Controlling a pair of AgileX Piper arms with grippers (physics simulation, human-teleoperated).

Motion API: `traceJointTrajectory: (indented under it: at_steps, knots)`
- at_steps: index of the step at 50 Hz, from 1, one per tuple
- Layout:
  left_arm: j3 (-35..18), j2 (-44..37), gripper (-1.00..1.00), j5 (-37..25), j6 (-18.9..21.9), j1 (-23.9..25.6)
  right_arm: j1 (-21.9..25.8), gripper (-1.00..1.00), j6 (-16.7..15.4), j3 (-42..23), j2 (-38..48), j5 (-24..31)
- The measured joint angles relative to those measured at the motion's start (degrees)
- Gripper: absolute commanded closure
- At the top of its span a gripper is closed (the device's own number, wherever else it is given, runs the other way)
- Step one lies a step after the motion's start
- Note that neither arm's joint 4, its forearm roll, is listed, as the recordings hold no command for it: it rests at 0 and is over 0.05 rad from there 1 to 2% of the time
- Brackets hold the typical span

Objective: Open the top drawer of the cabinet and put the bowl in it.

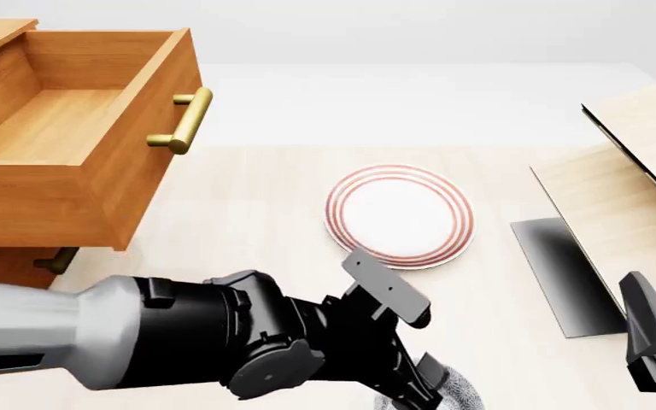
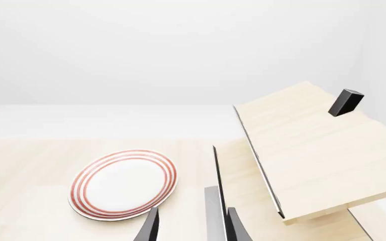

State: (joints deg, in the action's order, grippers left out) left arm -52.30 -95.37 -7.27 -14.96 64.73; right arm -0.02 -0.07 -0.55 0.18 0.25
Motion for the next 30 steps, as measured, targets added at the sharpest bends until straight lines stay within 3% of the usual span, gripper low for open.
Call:
traceJointTrajectory:
  at_steps: [30]
  knots:
    - [2.42, -1.51, -1.0, 3.74, -1.26, -0.23, 0.0, -1.0, 0.0, 0.0, 0.0, 0.0]
